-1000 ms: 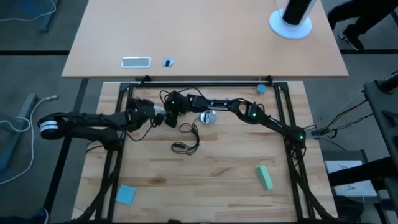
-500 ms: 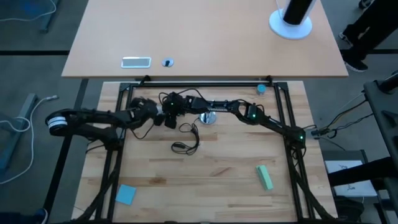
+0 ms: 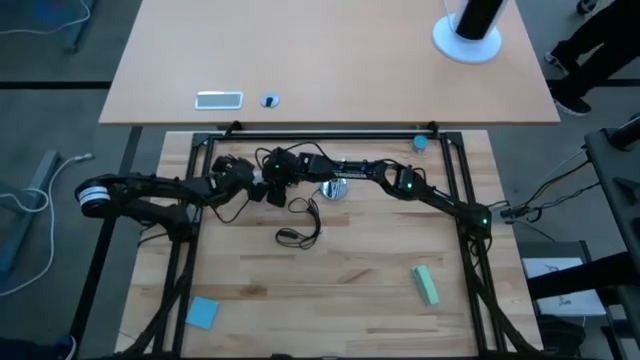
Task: Screw lightbulb
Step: Insert the lightbulb into the lamp
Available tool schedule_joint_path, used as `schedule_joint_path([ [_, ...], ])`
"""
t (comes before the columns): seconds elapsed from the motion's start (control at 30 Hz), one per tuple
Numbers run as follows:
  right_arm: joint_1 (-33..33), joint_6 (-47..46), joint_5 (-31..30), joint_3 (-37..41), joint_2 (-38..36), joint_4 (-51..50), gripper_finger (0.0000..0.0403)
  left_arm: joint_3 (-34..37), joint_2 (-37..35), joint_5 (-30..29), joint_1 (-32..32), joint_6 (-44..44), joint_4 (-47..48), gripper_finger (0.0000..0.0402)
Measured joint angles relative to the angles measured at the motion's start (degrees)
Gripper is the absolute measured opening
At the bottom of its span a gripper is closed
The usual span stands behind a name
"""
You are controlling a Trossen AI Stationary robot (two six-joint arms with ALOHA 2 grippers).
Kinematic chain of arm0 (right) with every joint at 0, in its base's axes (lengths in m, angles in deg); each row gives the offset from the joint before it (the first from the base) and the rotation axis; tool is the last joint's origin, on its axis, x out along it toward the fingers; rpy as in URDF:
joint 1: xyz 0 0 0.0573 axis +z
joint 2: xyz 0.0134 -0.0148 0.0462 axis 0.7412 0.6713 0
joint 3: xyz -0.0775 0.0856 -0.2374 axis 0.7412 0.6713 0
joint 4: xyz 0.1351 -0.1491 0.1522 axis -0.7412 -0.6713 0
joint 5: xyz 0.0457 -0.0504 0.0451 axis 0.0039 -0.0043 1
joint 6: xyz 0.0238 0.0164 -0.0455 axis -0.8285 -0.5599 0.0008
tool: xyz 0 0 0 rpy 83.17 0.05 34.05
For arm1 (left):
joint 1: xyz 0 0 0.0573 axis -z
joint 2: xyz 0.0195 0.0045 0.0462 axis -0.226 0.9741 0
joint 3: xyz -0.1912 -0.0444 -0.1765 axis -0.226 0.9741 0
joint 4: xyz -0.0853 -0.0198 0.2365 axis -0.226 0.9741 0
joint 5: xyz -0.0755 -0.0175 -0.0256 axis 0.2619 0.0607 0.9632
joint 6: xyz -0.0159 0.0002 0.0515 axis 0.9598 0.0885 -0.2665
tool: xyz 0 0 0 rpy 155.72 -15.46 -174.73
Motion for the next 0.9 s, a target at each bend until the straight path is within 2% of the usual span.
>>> schedule_joint_path([
  [0.27, -0.02, -1.73, -0.08, 0.04, 0.13, 0.51, 0.0133, -0.71, -7.96, 8.62, 0.15, 0.67, -0.20, 0.0002],
  [0.57, -0.37, -4.60, 0.25, 0.47, -2.72, -1.57, 0.0131, -0.84, -22.85, 16.26, 0.26, 1.57, -0.34, 0.0001],
  [0.63, -0.76, -4.83, 2.61, 0.47, -4.14, -1.56, 0.0131, -0.84, -26.07, 17.76, 0.28, 1.61, -0.22, 0.0002],
  [0.8, -2.09, -6.58, 13.56, 0.34, -5.81, -1.12, 0.0131, -0.84, -32.04, 20.92, 0.86, 2.40, -0.21, 0.0001],
  [0.9, -2.43, -7.23, 16.09, 0.45, -5.88, -2.05, 0.0130, -0.84, -34.22, 23.26, 1.79, 2.64, -0.23, 0.0002],
])
